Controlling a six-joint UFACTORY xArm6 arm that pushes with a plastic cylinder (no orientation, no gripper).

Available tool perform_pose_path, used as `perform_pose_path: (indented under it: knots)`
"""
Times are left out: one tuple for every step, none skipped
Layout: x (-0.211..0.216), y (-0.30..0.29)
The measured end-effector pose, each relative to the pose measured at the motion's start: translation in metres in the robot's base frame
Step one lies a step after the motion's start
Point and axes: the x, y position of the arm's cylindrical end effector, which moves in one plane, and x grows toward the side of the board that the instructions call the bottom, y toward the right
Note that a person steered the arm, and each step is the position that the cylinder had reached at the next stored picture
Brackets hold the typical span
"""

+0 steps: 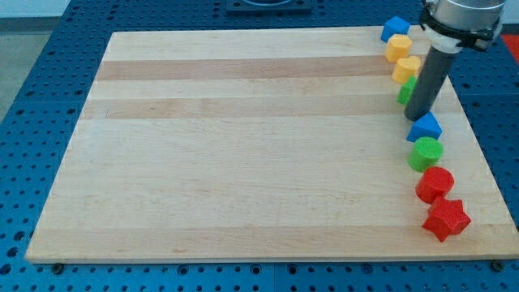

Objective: Move yellow hexagon to the top left of the board

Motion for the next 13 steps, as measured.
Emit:
perform_pose_path:
  knots:
    - [0.0,0.016]
    - [-0.012,0.03]
    - [-0.042,0.036]
    - [-0.076,0.045]
    - [-0.098,0.07]
    - [-0.124,0.092]
    - [-0.152,0.091]
    - [-0.157,0.076]
    - [-0.157,0.048]
    - [-0.157,0.023]
    - [-0.157,0.009]
    - [-0.157,-0.004]
    - [-0.156,-0.021]
